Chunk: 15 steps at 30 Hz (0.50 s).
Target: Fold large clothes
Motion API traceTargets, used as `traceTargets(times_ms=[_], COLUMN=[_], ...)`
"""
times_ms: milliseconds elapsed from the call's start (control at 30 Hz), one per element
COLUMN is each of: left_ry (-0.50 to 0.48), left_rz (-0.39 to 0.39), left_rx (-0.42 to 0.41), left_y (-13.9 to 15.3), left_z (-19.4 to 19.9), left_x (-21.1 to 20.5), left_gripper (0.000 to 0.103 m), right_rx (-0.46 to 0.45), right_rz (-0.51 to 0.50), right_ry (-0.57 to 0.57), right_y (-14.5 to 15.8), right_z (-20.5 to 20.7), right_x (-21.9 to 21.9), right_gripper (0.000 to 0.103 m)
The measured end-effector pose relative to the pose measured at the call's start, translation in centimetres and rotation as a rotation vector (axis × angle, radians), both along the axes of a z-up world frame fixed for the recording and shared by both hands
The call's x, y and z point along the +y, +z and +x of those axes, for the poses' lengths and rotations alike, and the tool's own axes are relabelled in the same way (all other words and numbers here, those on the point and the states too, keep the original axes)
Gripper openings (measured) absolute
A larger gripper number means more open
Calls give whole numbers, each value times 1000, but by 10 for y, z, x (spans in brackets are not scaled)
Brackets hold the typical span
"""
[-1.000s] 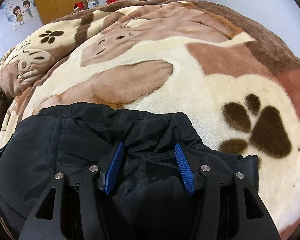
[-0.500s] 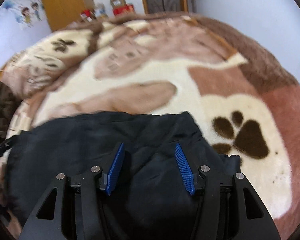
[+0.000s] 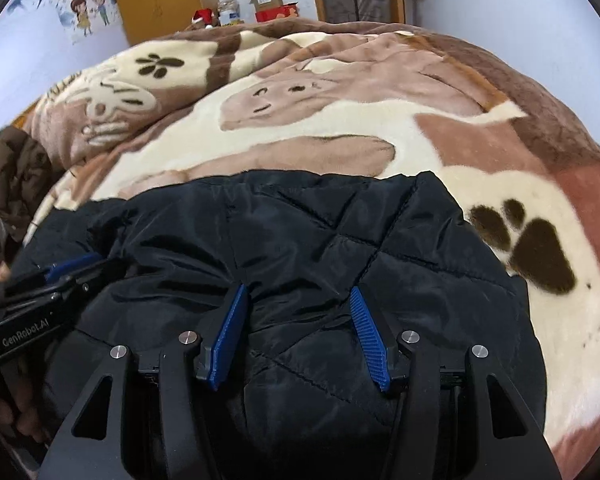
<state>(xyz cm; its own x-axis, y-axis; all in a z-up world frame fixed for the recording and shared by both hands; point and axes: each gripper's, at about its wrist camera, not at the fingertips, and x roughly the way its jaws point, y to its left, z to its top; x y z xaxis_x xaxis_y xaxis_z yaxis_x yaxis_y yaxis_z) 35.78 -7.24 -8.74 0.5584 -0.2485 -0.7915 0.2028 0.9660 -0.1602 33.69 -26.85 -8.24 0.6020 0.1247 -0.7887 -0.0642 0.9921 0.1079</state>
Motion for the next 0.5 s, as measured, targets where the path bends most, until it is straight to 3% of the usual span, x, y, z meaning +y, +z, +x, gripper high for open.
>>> traceTargets(times_ms=[167, 300, 400, 500], left_ry=[16, 6, 6, 45], left_rz=[23, 16, -35, 2], left_rx=[-6, 14, -7, -90], left_y=[-8, 1, 24, 40], left_z=[2, 1, -8, -22], left_x=[-4, 0, 25, 67], left_gripper=[46, 45, 45, 45], right_rx=[33, 53, 0, -68], right_rz=[13, 38, 54, 30], right_ry=[2, 2, -2, -36], right_y=[-10, 0, 25, 39], right_z=[11, 10, -3, -17], right_x=[-3, -7, -16, -31], right_gripper=[53, 53, 53, 53])
